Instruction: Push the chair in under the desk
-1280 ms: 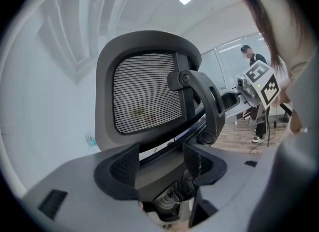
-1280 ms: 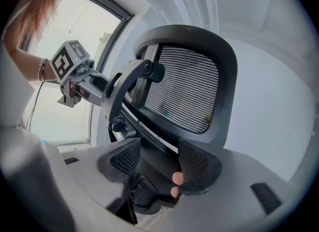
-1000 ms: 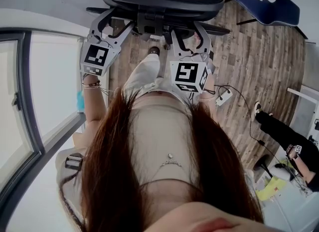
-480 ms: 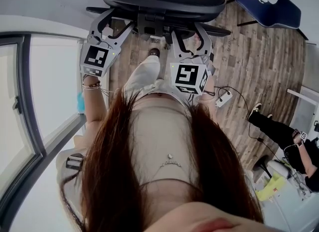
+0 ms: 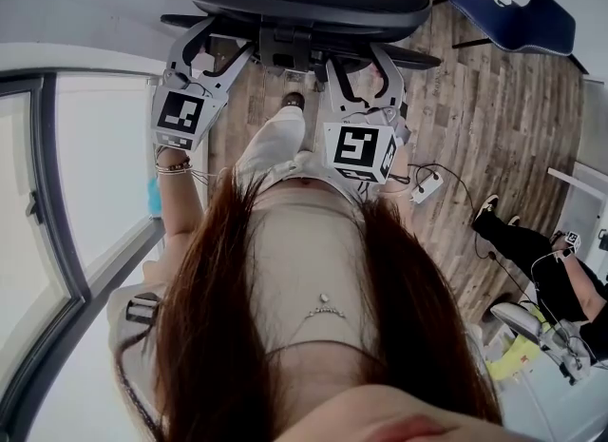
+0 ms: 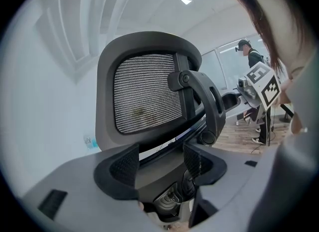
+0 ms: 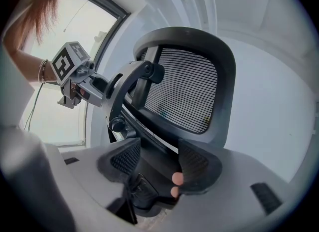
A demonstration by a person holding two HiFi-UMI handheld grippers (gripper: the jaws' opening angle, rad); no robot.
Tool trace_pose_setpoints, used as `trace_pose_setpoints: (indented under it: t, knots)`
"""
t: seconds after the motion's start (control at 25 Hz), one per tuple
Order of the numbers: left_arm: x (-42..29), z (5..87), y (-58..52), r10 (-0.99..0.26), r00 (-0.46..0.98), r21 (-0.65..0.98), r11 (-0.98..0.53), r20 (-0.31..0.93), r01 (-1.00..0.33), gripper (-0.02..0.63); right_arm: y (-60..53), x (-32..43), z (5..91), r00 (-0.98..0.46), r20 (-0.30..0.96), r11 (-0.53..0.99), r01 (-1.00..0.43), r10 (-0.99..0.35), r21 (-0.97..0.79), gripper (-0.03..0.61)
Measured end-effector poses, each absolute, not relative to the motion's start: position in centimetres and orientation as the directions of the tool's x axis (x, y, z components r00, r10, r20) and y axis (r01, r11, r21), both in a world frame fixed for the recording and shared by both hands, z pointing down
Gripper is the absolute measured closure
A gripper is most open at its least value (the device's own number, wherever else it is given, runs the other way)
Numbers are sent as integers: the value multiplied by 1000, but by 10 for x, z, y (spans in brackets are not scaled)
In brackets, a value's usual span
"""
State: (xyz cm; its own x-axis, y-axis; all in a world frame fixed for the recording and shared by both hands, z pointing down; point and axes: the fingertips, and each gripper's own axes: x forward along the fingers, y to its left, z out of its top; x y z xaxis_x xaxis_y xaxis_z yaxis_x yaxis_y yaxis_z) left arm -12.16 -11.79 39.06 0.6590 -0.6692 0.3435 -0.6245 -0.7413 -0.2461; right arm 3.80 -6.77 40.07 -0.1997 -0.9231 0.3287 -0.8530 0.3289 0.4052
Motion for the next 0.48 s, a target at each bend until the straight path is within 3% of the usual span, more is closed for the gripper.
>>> trace_pose_setpoints:
  t: [0.48]
  knots:
    - [-114,390,-148,-668,654,-241,-741,354,-626,344,-98,46,400,-200,338,333,-854,-919,400,331]
